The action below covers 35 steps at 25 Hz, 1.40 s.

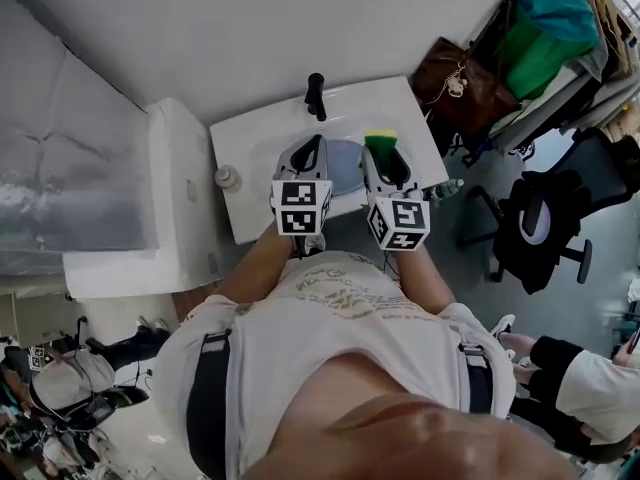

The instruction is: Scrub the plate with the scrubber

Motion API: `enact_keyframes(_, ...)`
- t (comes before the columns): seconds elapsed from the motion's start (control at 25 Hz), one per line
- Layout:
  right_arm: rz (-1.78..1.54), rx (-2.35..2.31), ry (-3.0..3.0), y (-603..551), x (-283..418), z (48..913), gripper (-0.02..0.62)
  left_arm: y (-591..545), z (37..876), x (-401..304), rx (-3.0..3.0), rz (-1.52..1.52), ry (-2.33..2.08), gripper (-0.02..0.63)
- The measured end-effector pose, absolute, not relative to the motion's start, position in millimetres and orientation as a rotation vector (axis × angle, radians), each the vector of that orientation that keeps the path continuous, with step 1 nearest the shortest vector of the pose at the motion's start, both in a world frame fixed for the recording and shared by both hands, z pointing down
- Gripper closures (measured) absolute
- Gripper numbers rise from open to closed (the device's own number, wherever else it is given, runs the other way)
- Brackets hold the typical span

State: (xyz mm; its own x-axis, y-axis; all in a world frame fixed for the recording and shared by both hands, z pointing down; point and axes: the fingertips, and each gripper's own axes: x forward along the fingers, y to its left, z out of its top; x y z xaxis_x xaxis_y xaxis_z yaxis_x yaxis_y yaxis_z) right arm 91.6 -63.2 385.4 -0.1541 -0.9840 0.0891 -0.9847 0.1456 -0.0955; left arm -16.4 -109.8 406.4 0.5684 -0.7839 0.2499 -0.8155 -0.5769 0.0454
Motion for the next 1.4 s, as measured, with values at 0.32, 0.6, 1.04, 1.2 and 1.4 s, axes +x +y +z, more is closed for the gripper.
enact_keyframes(0.32, 0.253, 2.005, -2.352, -132, 81, 397, 0.416, -171, 420, -27, 2.614, 0.354, -1.325, 0.584)
enact_keyframes(0.6, 0.304, 1.939, -2.33, -162, 89, 418, 0.416, -199, 440, -35, 2.543, 0.381, -1.364, 0.584)
enact_keyframes(1.04, 0.382, 1.756, -2.379, -193, 100, 456, 0.416, -220, 477, -61, 2.362, 0.476, -1.495, 0.584)
enact_keyframes(1.2, 0.402, 1.728, -2.391, -199, 104, 462, 0.416, -216, 513, -62, 2.301, 0.585, -1.444, 0.584)
enact_keyframes(1.4, 0.409, 1.69, -2.387, -196, 104, 473, 0.416, -208, 560, -74, 2.178, 0.683, -1.404, 0.586)
